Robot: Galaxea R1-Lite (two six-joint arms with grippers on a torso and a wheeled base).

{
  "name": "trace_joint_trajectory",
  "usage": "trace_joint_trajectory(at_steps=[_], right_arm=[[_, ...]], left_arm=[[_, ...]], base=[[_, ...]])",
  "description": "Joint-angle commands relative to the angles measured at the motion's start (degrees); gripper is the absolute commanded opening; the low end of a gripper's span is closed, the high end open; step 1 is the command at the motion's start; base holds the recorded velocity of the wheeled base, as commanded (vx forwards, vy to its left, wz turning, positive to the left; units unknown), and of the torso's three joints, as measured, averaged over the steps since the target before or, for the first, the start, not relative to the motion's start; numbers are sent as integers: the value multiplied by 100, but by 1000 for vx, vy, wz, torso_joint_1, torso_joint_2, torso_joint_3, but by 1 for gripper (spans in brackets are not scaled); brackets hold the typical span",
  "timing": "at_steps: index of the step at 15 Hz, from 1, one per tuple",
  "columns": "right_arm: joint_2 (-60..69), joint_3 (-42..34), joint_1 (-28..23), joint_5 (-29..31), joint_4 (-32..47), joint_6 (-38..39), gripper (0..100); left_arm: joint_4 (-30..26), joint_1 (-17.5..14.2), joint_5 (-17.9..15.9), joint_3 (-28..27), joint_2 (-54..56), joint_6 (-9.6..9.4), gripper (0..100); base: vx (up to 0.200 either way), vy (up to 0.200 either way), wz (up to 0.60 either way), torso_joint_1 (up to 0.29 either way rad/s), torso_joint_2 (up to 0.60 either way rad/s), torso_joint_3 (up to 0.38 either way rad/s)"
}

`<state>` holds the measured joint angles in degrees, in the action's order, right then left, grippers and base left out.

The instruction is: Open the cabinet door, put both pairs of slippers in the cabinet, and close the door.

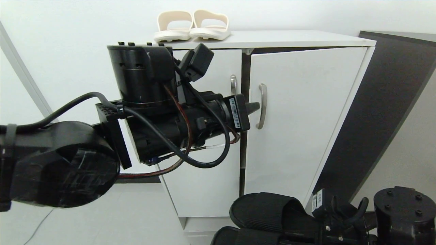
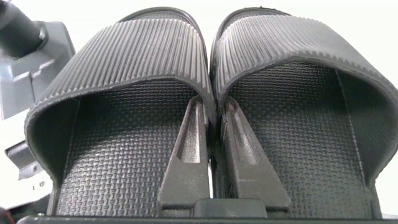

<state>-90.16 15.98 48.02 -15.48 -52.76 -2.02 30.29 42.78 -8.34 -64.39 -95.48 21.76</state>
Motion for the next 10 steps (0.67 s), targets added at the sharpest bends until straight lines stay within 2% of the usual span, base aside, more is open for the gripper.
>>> trace_joint_trajectory(at_steps=[1, 3, 4, 10], right_arm=[[34, -86, 6, -25, 3, -88, 0], [34, -104, 15, -25, 3, -140, 0], [34, -95, 15, -25, 3, -149, 0], [34, -192, 120, -25, 3, -158, 0]], left_arm=[[3, -208, -19, 23, 135, 12, 0], [12, -410, -63, -21, 47, 12, 0], [126, -560, -238, -109, -103, 21, 0], [249, -692, -256, -1023, -964, 171, 0]], base=[[0, 0, 0, 0, 0, 0], [0, 0, 0, 0, 0, 0], [0, 0, 0, 0, 0, 0], [0, 0, 0, 0, 0, 0]])
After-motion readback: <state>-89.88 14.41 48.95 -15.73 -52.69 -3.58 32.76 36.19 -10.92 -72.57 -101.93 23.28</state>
